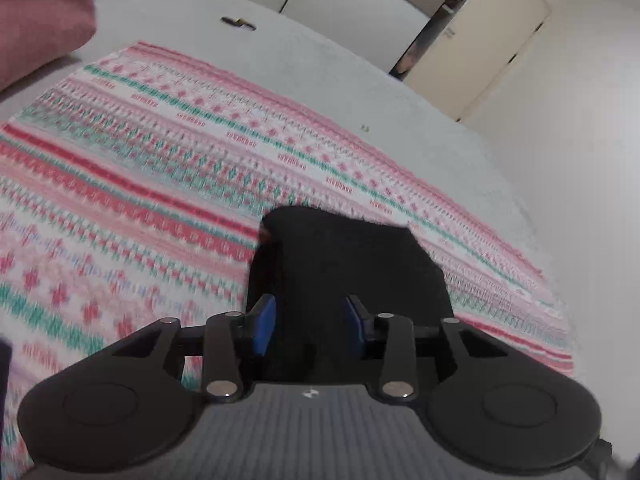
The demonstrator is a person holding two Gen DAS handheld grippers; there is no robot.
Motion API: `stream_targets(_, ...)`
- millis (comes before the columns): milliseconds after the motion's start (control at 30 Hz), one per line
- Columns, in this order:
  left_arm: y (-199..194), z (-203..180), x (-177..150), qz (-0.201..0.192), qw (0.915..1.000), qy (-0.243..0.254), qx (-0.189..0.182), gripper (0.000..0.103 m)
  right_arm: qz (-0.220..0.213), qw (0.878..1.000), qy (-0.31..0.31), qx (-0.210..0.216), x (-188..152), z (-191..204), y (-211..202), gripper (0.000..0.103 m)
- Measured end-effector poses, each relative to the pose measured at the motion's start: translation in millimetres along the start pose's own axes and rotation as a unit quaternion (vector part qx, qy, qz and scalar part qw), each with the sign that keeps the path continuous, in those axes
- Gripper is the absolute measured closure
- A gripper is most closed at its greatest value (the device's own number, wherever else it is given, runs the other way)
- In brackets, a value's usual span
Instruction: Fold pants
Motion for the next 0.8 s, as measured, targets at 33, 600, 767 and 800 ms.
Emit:
stream_targets(33, 3, -4, -6, 0.001, 0.9999, 0.008, 0.008, 0.042, 0.000, 1.000, 0.012, -0.014, 2, -16, 1, 0.047)
stream_targets(600, 44, -1, -28, 0.030, 0.9948, 0.031, 0.092, 0.029, 0.080, 0.996, -0.009, -0.049, -12, -64, 66, 0.053)
stream_targets(767, 42, -4, -28, 0.034, 0.9941, 0.033, 0.098, 0.017, 0.054, 0.997, 0.038, -0.038, -1, -83, 58, 0.052)
stream_targets(800, 43, -5, -27, 0.035, 0.9940, 0.035, 0.097, 0.017, 0.049, 0.997, 0.043, -0.046, 0, -86, 58, 0.050)
Point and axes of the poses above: each gripper's, at about its wrist camera, not at the fingertips, and y roughly the way its jaws point, z to its left, x to its top, the point moved 1 cm from there along y, roughly the way its jaws point, and after that the axes turned 6 degrees about z, right-handed, at the moved point
